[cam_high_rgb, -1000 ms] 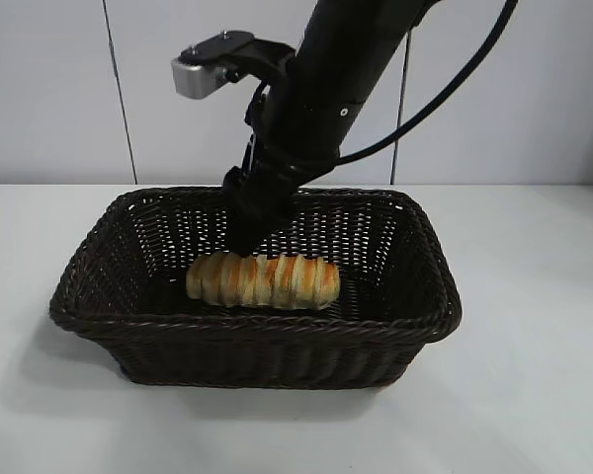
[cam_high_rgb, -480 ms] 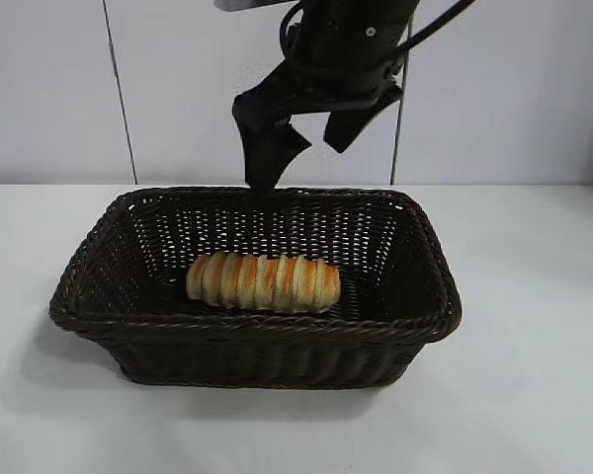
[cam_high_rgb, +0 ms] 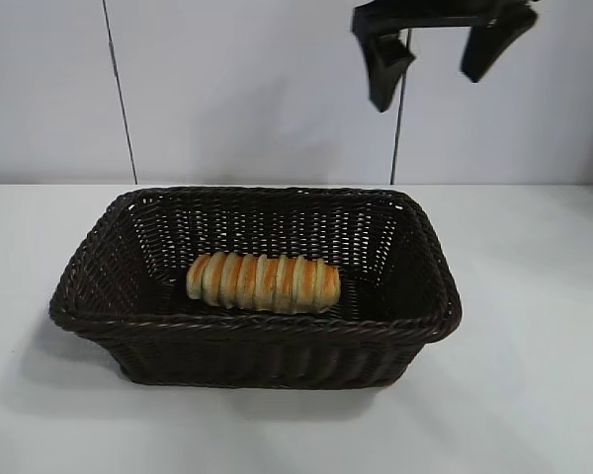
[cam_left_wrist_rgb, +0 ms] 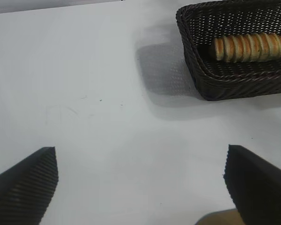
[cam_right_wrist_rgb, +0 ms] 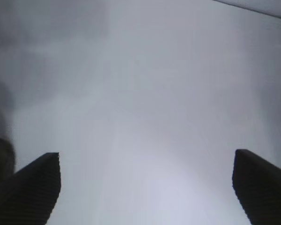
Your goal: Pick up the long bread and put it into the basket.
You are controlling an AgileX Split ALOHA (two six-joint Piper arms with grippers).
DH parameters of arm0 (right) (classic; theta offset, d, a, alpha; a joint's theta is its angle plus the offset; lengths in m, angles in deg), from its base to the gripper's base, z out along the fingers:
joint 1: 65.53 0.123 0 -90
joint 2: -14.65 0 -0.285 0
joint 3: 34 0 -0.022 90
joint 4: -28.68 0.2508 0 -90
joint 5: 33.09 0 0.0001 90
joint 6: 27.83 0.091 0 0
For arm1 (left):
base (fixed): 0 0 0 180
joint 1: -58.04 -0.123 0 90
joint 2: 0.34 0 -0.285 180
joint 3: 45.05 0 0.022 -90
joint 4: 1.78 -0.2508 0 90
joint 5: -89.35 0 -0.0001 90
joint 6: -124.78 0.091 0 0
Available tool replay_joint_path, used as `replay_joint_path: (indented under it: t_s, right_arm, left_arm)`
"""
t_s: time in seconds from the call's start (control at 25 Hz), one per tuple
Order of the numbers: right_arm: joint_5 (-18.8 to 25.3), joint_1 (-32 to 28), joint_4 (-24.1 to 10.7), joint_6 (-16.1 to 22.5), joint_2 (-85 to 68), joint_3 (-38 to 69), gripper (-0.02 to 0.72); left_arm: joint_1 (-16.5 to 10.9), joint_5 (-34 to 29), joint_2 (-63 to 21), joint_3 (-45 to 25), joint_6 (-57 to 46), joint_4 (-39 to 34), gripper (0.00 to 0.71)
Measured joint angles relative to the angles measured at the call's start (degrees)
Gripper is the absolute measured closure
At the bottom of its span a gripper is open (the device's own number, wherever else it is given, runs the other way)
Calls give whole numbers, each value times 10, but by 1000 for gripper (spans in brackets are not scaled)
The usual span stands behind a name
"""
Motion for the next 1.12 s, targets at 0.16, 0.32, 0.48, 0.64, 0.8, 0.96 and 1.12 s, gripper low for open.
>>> replay_joint_path:
  t_s: [0.16,0.32,0.48,0.64,0.8,0.96,1.12]
  right_arm:
    - [17,-66,-2,-12,-3,0,9]
    - [31,-112,3,-17,-23,0,9]
    - [47,-125,17,-19,-67,0,9]
    - [66,-125,48,-21,-126,0,9]
    - [72,-125,64,-21,-204,7,9]
    - [78,-125,80,-21,-305,27,9]
    - [80,-125,86,-21,-415,72,9]
  left_arm:
    - [0,0,0,0,0,0,15]
    - [0,0,0,0,0,0,15]
    - [0,0,0,0,0,0,15]
    - [0,0,0,0,0,0,15]
    - [0,0,0,0,0,0,15]
    - [0,0,0,0,0,0,15]
    - [0,0,0,0,0,0,15]
